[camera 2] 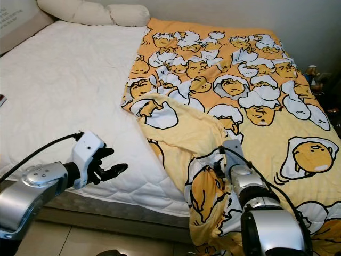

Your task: Clean up the room

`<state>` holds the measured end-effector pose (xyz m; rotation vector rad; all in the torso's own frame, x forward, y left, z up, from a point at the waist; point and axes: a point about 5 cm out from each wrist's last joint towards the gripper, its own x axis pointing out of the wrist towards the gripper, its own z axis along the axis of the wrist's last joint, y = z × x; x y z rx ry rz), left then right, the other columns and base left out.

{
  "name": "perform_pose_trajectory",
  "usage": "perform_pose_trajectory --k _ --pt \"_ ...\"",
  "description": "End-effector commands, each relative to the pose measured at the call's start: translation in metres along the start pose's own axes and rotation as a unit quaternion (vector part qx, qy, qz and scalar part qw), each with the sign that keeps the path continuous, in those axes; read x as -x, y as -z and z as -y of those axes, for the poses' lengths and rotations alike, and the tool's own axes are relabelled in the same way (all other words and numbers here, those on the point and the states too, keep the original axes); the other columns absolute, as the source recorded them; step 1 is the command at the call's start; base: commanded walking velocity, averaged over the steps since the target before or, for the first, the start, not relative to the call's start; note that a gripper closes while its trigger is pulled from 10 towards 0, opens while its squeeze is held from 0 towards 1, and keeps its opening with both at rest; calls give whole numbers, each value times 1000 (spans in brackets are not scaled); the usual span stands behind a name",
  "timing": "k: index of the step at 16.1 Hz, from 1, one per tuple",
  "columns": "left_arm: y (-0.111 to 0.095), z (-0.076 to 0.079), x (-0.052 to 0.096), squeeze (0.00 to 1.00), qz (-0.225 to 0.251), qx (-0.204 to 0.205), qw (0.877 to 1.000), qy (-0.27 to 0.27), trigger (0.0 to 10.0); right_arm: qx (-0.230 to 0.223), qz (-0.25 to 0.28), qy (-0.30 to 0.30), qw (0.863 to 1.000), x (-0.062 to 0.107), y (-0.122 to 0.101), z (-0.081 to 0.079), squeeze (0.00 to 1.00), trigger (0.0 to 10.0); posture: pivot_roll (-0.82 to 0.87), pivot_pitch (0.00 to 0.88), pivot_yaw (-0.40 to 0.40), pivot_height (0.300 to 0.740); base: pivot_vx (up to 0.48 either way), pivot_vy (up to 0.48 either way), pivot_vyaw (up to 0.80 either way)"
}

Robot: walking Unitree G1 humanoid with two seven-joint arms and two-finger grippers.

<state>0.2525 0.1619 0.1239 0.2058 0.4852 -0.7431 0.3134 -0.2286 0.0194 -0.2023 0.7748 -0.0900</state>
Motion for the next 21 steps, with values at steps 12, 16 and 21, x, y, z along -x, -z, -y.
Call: perform_pose_trajectory --k 12,16,21 --pt "-3 2 9 0 -1 -55 997 62 10000 -23 -26 -23 999 1 14 11 0 0 21 0 -22 740 0 0 0" --pt "0 5 9 0 -4 -51 996 67 10000 -34 -28 -18 999 2 16 16 0 0 24 0 -28 740 0 0 0" --pt "0 8 9 0 -4 -48 996 75 10000 -39 -15 -38 998 2 12 18 0 0 19 0 -28 740 0 0 0"
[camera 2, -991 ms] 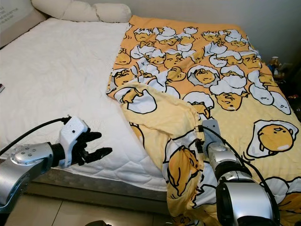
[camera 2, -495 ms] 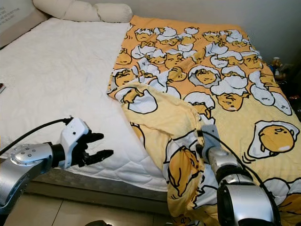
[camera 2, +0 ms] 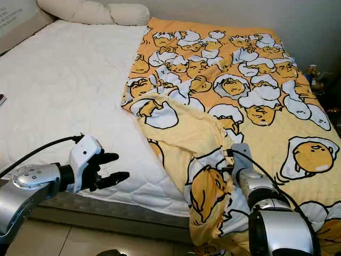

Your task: Clean up the room

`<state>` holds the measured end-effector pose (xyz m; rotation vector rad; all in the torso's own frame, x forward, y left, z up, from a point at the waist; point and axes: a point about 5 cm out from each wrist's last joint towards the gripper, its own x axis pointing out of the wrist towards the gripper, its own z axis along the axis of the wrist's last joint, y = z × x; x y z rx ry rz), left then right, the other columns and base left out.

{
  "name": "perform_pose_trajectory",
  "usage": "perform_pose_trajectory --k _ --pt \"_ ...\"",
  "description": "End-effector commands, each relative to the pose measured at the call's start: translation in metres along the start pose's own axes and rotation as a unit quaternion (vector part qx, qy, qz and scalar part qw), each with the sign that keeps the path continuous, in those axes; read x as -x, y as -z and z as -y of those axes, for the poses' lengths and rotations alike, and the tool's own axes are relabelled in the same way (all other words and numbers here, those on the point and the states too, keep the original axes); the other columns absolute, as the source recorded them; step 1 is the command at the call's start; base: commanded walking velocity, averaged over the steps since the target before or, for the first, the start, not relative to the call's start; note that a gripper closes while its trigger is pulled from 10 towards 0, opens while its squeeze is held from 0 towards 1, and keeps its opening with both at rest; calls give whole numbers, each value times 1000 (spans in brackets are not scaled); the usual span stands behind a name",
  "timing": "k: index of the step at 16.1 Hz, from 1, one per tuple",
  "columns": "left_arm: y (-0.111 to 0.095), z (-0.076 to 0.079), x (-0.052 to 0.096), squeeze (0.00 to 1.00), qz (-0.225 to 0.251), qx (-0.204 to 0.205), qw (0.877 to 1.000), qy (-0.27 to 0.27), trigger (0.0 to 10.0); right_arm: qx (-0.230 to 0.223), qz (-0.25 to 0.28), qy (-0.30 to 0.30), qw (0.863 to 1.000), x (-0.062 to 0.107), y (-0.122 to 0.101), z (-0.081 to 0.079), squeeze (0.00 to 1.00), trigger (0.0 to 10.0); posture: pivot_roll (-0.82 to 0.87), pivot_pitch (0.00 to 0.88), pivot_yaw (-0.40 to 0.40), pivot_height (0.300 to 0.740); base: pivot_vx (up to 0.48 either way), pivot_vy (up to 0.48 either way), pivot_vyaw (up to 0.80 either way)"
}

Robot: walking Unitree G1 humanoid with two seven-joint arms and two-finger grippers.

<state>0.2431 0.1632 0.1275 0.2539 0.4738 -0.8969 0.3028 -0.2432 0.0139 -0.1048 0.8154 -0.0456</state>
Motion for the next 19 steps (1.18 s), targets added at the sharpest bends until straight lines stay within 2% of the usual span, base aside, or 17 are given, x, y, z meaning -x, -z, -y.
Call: perform_pose_trajectory --k 1,4,7,8,9,10,11,12,14,16,18,19 --pt "0 2 1 0 -3 -7 1000 7 10000 -8 10 -9 1000 1 -4 5 0 0 14 0 -24 740 0 0 0" --pt "1 1 0 0 -6 -8 1000 9 10000 -8 9 -42 999 2 -2 6 0 0 -9 0 -5 740 0 0 0" --pt "1 3 -4 0 -5 -7 1000 16 10000 -33 5 -104 994 6 5 12 0 0 -22 0 5 740 0 0 0" --pt "1 4 -3 0 -2 -4 1000 14 10000 -36 14 -156 987 10 3 15 0 0 -23 0 4 740 0 0 0" --pt "3 5 -1 0 -1 0 1000 12 10000 -51 29 -220 974 16 0 19 0 0 -33 0 5 740 0 0 0" --pt "3 6 -1 0 -1 1 1000 12 10000 -53 32 -232 971 17 -1 20 0 0 -35 0 6 740 0 0 0" --pt "7 8 1 0 -3 8 1000 10 10000 -47 50 -295 953 23 -7 19 0 0 -43 0 9 740 0 0 0" --pt "10 10 2 0 -6 13 1000 10 10000 -32 58 -363 929 30 -11 15 0 0 -48 0 12 740 0 0 0" --pt "13 15 4 0 -7 19 1000 15 10000 20 50 -480 876 44 -7 -1 0 0 -50 0 14 740 0 0 0" --pt "13 16 5 0 -8 23 1000 14 10000 53 52 -559 826 62 -6 -21 0 0 -49 0 13 740 0 0 0" --pt "14 16 7 0 -10 25 1000 10 10000 89 66 -674 731 101 -10 -65 0 0 -45 0 13 740 0 0 0" --pt "14 15 9 0 -11 24 1000 7 10000 108 66 -709 694 115 -10 -80 0 0 -43 0 13 740 0 0 0"
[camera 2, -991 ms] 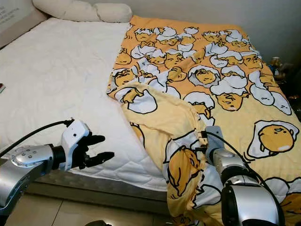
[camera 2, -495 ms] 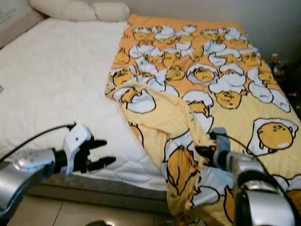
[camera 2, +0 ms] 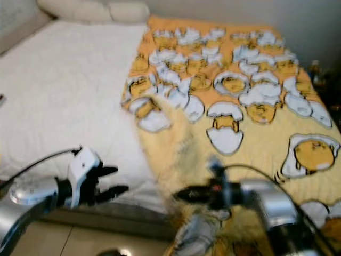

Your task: Clean up the room

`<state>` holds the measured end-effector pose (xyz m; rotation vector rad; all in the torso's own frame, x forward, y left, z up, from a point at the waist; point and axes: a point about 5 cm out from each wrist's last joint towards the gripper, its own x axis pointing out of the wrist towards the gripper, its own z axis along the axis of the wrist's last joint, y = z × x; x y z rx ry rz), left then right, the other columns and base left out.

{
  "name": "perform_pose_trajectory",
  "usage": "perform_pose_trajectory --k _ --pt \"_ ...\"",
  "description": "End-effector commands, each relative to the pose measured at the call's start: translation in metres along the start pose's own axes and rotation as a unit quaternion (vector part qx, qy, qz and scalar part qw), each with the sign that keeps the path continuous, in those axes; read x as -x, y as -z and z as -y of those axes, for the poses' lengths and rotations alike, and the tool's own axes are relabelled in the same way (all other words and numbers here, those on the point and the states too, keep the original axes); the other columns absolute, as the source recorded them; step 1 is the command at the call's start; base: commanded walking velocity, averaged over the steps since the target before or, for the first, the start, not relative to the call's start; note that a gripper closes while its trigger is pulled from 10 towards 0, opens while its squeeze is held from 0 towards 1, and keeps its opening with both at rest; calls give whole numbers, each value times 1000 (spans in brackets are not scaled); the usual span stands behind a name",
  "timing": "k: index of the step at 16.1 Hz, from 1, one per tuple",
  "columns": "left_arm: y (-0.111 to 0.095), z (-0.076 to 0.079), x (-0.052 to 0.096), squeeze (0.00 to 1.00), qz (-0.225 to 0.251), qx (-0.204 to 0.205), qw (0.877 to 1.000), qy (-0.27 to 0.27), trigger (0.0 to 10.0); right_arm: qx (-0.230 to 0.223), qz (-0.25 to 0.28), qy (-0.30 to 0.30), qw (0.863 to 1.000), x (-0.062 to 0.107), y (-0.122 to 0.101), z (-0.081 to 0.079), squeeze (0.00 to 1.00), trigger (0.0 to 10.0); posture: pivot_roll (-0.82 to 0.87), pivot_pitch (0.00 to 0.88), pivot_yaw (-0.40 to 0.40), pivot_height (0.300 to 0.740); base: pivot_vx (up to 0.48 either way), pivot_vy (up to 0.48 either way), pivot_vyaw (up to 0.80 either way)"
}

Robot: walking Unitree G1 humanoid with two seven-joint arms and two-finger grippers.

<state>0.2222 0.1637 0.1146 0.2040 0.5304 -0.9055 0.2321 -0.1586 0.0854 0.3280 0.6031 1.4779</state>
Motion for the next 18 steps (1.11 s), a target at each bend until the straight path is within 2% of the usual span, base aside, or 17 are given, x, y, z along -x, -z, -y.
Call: perform_pose_trajectory --k 1,2,3,4,6,7,9,14,15,17,18 --pt "-4 -2 5 0 2 -8 1000 -9 10000 22 -3 -46 999 -8 -9 -12 0 0 -36 0 12 740 0 0 0" --pt "-4 -3 7 0 2 -8 1000 -11 10000 30 -21 -79 996 -15 -8 -22 0 0 -29 0 11 740 0 0 0" --pt "-4 -4 8 0 2 -6 1000 -15 10000 37 -39 -75 996 -17 -3 -23 0 0 -27 0 11 740 0 0 0" --pt "-4 -4 9 0 1 -4 1000 -17 10000 47 -52 -38 997 -16 1 -17 0 10000 -25 0 9 740 0 0 0" --pt "-2 -7 11 0 -4 11 999 -31 10000 51 -61 40 996 -19 5 -3 0 10000 -20 0 5 740 0 0 0" --pt "-3 -11 10 0 -4 19 999 -44 10000 39 -48 74 995 -21 4 6 1000 10000 -18 0 3 740 0 0 0" --pt "-4 -16 10 0 -9 30 998 -59 10000 29 -36 86 995 -24 2 10 1000 10000 -13 0 3 740 0 0 0" --pt "-2 -14 9 0 -24 33 998 -49 10000 21 -30 50 998 -30 4 3 1000 10000 -16 0 16 740 0 0 0" --pt "-2 -13 8 0 -23 12 999 -39 10000 19 -12 49 999 -32 3 0 1000 10000 -22 0 21 740 0 0 0" --pt "-1 -12 7 0 -26 -5 999 -41 10000 20 -2 72 997 -31 3 3 1000 10000 -24 0 23 740 0 0 0" --pt "0 -13 6 0 -22 -3 998 -52 10000 36 22 131 990 -27 2 11 1000 10000 -20 0 17 740 0 0 0"
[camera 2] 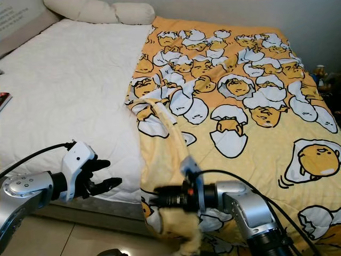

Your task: Clean up the room

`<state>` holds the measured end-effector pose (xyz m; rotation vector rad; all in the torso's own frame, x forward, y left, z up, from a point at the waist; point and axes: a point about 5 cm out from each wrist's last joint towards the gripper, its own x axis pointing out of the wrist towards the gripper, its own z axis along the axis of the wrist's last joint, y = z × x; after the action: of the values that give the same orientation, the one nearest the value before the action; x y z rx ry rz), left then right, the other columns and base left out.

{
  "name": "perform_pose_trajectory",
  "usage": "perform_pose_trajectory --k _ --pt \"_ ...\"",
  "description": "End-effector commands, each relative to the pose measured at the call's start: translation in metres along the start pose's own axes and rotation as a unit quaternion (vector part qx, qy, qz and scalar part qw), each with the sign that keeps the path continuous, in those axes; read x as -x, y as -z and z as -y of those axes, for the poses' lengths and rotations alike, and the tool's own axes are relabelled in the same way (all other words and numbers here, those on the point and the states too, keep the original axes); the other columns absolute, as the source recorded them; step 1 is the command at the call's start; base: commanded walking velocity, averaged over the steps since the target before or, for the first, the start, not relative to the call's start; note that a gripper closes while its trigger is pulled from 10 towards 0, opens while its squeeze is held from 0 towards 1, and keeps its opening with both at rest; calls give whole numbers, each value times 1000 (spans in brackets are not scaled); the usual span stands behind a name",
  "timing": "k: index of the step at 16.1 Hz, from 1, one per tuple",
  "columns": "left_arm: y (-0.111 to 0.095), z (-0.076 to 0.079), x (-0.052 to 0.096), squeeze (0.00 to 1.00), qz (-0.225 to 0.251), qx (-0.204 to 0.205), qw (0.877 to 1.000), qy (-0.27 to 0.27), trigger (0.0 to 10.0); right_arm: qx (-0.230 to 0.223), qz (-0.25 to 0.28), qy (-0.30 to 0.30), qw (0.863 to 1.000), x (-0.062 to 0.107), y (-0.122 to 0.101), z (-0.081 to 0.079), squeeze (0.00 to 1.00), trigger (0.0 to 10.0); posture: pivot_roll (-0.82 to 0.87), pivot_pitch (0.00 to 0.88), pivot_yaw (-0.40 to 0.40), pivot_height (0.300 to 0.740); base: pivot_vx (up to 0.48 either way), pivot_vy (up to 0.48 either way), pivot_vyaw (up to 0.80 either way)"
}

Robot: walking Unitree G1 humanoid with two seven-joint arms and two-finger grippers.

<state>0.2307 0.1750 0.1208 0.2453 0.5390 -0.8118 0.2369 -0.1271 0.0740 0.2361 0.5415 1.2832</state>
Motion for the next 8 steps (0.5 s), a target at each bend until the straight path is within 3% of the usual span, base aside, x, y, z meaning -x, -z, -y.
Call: perform_pose_trajectory --k 1,2,3,4,5,6,7,8 --pt "4 -1 -2 0 -6 -7 1000 -13 10000 3 10 45 999 6 1 7 1000 10000 -20 0 17 740 0 0 0" --pt "6 -6 -9 0 -3 -21 998 -65 10000 14 42 134 990 8 0 22 1000 10000 -9 0 3 740 0 0 0" --pt "8 -12 -17 0 4 -7 993 -118 10000 16 70 234 970 11 -1 36 1000 10000 -4 0 -5 740 0 0 0" --pt "7 -14 -19 0 15 -3 990 -139 10000 10 79 270 960 12 0 40 1000 10000 -5 0 -5 740 0 0 0" --pt "3 -17 -22 0 45 -6 983 -179 10000 14 96 330 939 13 0 46 1000 10000 -7 0 -7 740 0 0 0" --pt "1 -17 -24 0 56 1 980 -191 10000 10 113 349 930 13 -1 45 867 10000 -11 0 -8 740 0 0 0" --pt "0 -16 -27 0 65 10 977 -201 10000 1 132 382 915 13 -2 46 0 10000 -11 0 -9 740 0 0 0" --pt "-2 -16 -29 0 74 11 976 -205 10000 -1 147 417 897 15 -2 46 0 10000 -13 0 -11 740 0 0 0"
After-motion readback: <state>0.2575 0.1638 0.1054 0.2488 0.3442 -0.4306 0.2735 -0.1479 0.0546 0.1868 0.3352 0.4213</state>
